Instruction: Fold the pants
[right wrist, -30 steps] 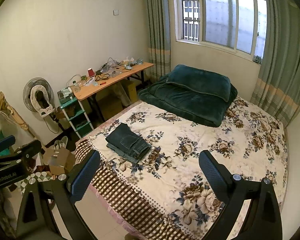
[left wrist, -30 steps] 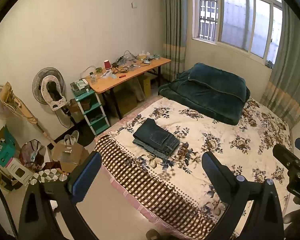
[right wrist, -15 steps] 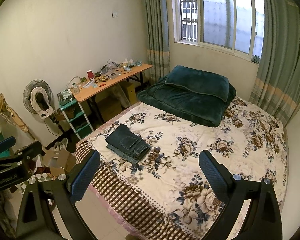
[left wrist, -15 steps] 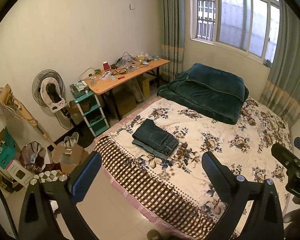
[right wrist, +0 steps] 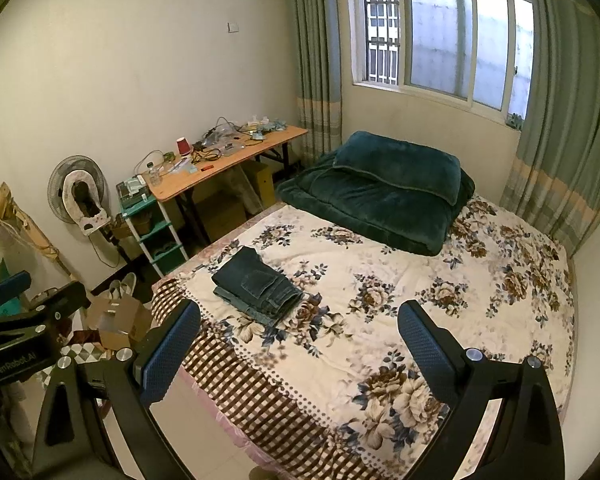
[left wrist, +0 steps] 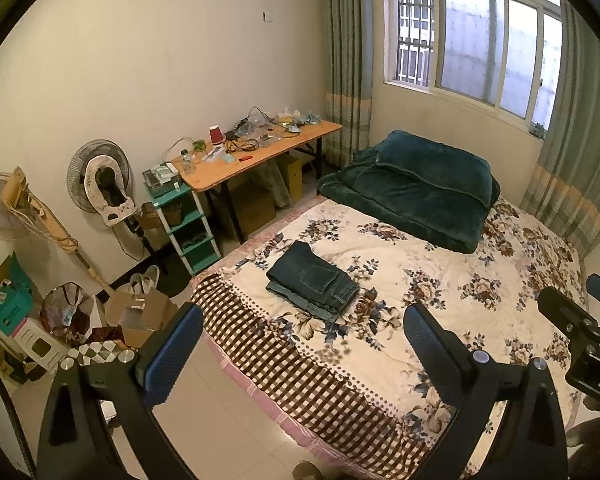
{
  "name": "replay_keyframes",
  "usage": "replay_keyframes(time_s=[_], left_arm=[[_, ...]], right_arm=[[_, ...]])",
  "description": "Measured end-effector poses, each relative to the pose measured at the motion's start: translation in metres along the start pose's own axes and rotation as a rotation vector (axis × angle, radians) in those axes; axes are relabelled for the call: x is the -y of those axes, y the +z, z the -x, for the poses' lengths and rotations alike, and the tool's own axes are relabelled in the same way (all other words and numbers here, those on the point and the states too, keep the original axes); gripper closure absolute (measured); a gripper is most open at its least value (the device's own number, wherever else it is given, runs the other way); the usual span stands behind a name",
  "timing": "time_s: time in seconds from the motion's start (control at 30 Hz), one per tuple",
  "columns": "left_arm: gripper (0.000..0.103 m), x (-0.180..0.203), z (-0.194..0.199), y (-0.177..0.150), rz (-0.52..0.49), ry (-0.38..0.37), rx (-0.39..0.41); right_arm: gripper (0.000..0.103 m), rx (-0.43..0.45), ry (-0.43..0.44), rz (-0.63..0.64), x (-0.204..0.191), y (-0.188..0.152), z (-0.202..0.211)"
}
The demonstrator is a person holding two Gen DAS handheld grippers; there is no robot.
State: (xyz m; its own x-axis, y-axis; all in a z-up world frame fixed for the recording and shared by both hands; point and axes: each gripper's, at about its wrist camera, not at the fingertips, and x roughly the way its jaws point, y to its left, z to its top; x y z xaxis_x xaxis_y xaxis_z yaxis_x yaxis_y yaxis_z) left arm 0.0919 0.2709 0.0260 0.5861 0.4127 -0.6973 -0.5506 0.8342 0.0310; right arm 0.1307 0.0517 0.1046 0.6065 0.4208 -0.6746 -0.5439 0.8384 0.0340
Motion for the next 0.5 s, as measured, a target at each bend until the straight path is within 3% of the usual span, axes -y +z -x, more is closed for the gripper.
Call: replay_keyframes(time_s=[0.5], left_arm=[[0.0,0.0007,0.0023,-0.0058,0.002,0.002,0.006]], right_arm=[[0.002,0.0,0.004,-0.002,-0.0038,0.0039,-0.0041]])
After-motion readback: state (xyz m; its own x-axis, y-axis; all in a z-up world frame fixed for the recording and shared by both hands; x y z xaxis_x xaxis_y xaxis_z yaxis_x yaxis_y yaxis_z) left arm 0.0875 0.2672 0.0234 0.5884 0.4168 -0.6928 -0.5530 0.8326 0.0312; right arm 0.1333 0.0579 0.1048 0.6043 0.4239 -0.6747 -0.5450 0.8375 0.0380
